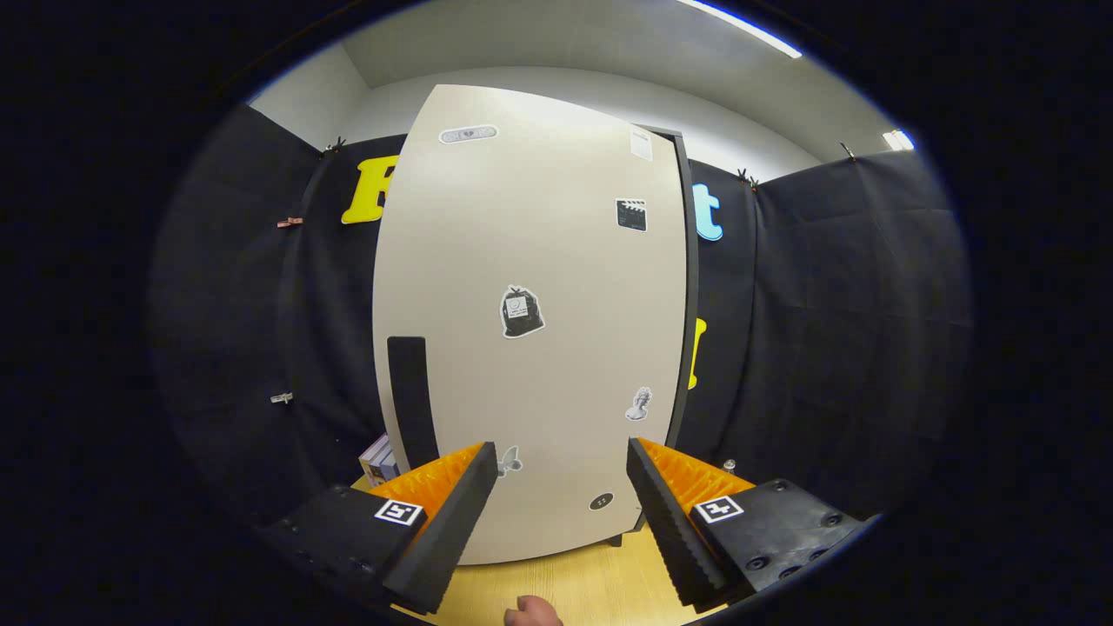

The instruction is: Open the shoe cabinet door, grab the shoes and put them into the shoe cabinet, then close the shoe cabinet door.

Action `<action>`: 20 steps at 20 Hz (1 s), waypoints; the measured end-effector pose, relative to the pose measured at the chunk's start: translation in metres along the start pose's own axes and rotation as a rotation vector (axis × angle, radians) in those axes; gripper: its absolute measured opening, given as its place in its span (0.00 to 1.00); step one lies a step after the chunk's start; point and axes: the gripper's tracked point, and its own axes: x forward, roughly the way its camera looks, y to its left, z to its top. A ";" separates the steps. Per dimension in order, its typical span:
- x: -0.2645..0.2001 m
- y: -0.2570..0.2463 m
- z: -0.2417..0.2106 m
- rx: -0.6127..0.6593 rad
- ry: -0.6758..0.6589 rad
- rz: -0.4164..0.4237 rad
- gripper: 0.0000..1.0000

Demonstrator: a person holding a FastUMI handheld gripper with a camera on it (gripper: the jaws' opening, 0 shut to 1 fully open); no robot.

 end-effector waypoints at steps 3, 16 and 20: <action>0.002 0.003 0.002 -0.012 -0.008 0.001 0.97; -0.006 -0.007 0.013 0.002 -0.056 -0.036 0.97; -0.008 -0.011 0.015 0.017 -0.074 -0.037 0.97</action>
